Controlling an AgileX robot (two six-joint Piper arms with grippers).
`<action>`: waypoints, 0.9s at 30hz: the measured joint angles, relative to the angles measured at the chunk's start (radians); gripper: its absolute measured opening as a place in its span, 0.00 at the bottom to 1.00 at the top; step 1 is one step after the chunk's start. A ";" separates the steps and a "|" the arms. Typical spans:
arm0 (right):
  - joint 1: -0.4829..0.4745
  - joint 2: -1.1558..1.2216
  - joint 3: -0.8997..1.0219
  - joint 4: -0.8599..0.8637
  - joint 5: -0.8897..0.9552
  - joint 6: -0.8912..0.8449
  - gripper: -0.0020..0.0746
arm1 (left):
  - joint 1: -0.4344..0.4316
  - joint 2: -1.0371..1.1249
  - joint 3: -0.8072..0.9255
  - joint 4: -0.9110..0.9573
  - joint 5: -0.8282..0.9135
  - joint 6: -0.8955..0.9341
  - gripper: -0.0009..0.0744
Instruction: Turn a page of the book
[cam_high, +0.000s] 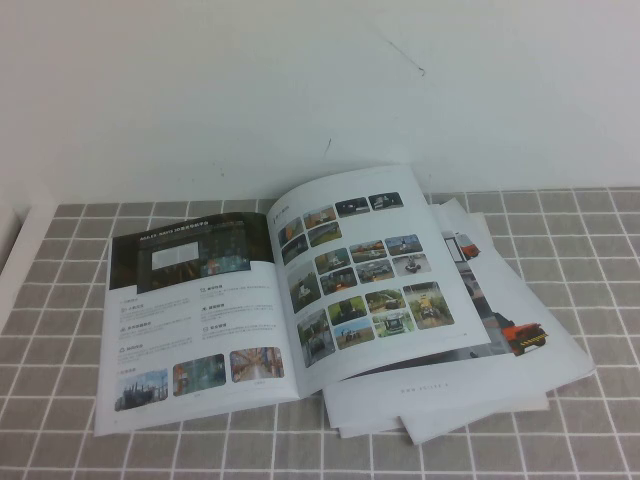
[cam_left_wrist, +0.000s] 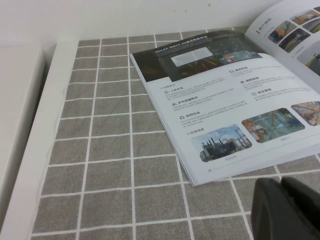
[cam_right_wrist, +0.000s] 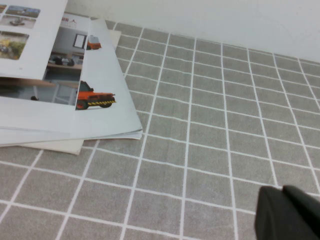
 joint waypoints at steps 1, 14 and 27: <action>0.000 0.000 0.000 0.000 0.000 0.000 0.02 | 0.000 0.000 0.000 0.000 0.000 0.000 0.01; 0.000 0.000 0.000 0.000 0.000 0.000 0.02 | 0.000 0.000 0.011 0.000 -0.132 0.000 0.01; 0.000 0.000 0.000 0.000 0.000 0.000 0.02 | 0.000 0.000 0.011 0.070 -0.146 0.079 0.01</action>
